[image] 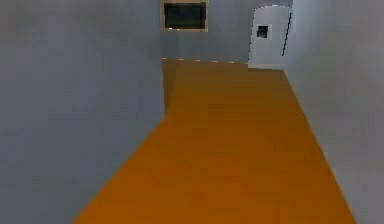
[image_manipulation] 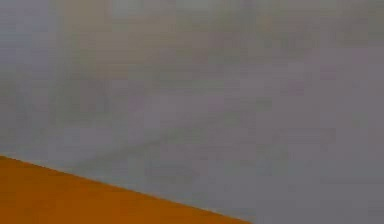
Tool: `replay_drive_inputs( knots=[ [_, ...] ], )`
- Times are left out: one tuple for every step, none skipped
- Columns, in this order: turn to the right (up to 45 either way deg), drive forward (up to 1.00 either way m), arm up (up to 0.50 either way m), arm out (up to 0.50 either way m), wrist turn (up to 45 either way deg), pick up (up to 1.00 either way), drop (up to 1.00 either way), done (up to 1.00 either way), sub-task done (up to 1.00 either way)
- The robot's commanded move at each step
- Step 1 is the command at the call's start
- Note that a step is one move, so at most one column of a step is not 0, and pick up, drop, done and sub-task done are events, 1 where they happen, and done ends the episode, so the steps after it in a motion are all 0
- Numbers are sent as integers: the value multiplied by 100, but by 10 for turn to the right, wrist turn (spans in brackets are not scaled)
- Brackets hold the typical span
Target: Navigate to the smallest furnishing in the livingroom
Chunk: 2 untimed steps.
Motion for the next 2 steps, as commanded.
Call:
replay_drive_inputs(
  knots=[
    [0,100,0,0,0,0,0,0,0],
    [0,100,0,0,0,0,0,0,0]
  ],
)
